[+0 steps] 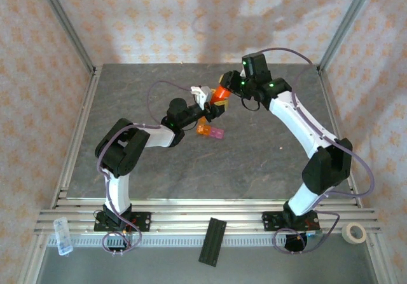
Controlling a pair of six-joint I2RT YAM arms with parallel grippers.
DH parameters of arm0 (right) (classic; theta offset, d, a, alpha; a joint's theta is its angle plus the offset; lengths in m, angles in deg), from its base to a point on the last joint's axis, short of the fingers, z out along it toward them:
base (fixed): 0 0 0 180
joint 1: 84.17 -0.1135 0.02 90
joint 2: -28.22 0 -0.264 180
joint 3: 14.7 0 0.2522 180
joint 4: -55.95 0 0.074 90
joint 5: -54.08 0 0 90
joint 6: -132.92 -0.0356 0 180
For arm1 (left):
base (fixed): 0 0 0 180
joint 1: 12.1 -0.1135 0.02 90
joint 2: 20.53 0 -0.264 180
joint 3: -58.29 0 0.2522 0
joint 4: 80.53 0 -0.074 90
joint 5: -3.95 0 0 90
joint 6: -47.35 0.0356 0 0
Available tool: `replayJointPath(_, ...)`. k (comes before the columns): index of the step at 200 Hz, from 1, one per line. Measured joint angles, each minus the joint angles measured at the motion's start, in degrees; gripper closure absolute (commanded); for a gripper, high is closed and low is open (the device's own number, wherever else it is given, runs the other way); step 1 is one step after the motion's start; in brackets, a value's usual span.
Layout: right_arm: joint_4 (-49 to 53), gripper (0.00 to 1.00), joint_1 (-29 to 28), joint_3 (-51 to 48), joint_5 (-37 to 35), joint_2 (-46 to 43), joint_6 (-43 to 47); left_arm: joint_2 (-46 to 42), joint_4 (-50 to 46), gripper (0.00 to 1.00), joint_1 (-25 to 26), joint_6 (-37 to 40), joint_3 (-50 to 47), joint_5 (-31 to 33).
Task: Sort the pills into containers
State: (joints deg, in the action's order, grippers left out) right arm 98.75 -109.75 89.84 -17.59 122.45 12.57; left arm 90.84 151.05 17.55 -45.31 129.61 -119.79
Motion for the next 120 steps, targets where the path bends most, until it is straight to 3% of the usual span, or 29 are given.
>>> replayJointPath(12,-0.15,0.65,-0.28,0.09,-0.87,0.00,-0.55,0.00,0.02,1.00,0.00,0.28,0.00,0.46)
replayJointPath(31,1.01,0.35,-0.35,1.46,-1.09,0.22,-0.57,0.00,0.76,1.00,0.22,0.33,0.02,1.20)
replayJointPath(49,2.36,0.18,0.37,3.48,1.16,0.28,0.09,0.00,2.08,1.00,0.42,-0.31,0.20,1.22)
replayJointPath(73,3.21,0.11,3.37,5.99,7.08,-0.13,2.36,0.00,3.21,1.00,0.15,-2.51,0.98,0.09)
replayJointPath(120,6.56,0.12,9.88,8.98,17.25,-3.50,13.70,0.15,3.87,1.00,-2.08,-10.40,4.02,-7.52)
